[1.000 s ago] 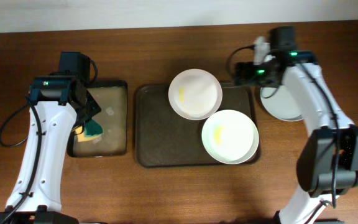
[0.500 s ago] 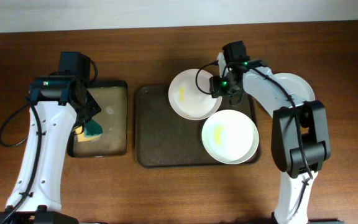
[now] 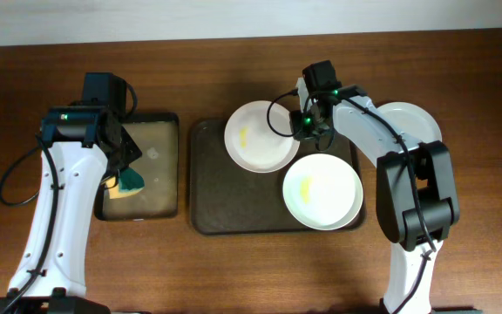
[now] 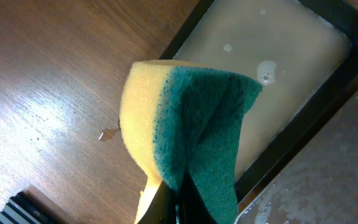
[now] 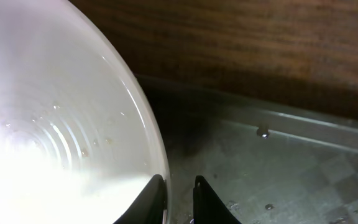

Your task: Clean dirty plates on tray and stack at the side

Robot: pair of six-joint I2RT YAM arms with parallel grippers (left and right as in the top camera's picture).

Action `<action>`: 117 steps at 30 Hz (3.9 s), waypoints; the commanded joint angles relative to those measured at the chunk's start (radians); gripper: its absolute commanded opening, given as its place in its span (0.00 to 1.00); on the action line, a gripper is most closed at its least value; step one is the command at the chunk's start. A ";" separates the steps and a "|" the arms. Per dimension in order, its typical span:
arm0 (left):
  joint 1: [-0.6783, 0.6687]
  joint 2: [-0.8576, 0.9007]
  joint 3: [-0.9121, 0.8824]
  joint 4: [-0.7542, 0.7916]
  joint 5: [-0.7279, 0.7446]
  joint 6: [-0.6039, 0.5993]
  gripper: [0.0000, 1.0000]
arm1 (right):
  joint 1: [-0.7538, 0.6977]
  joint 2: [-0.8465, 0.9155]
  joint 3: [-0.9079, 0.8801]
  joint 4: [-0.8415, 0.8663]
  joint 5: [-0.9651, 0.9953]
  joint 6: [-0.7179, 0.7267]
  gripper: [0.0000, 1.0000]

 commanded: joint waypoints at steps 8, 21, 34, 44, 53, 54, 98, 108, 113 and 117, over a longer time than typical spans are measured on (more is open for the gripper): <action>0.004 -0.008 -0.003 0.010 0.019 -0.005 0.00 | 0.027 0.014 -0.032 -0.005 -0.095 0.005 0.07; -0.080 -0.008 -0.037 0.135 0.245 0.208 0.00 | 0.182 0.014 -0.032 -0.090 -0.145 0.004 0.04; -0.217 -0.006 -0.289 0.547 0.499 0.094 0.00 | 0.183 0.014 -0.032 -0.146 -0.157 0.066 0.04; -0.275 0.096 -0.432 0.761 0.506 0.013 0.00 | 0.182 0.014 -0.032 -0.140 -0.157 0.066 0.04; -0.275 0.273 -0.432 0.833 0.557 0.078 0.00 | 0.182 0.014 -0.032 -0.123 -0.156 0.066 0.04; -0.275 0.286 -0.432 0.825 0.530 0.099 0.00 | 0.182 0.014 -0.032 -0.122 -0.156 0.066 0.04; -0.326 0.354 -0.278 0.693 0.480 0.146 0.00 | 0.182 0.014 -0.032 -0.077 -0.126 0.092 0.04; -0.325 0.296 -0.255 0.425 -0.164 0.027 0.00 | 0.182 0.014 -0.032 -0.079 -0.126 0.091 0.04; -0.325 0.180 -0.237 0.406 -0.221 0.023 0.00 | 0.182 0.014 -0.032 -0.073 -0.126 0.091 0.04; -0.320 0.020 -0.233 0.398 -0.140 -0.037 0.00 | 0.182 0.014 -0.031 -0.059 -0.126 0.090 0.04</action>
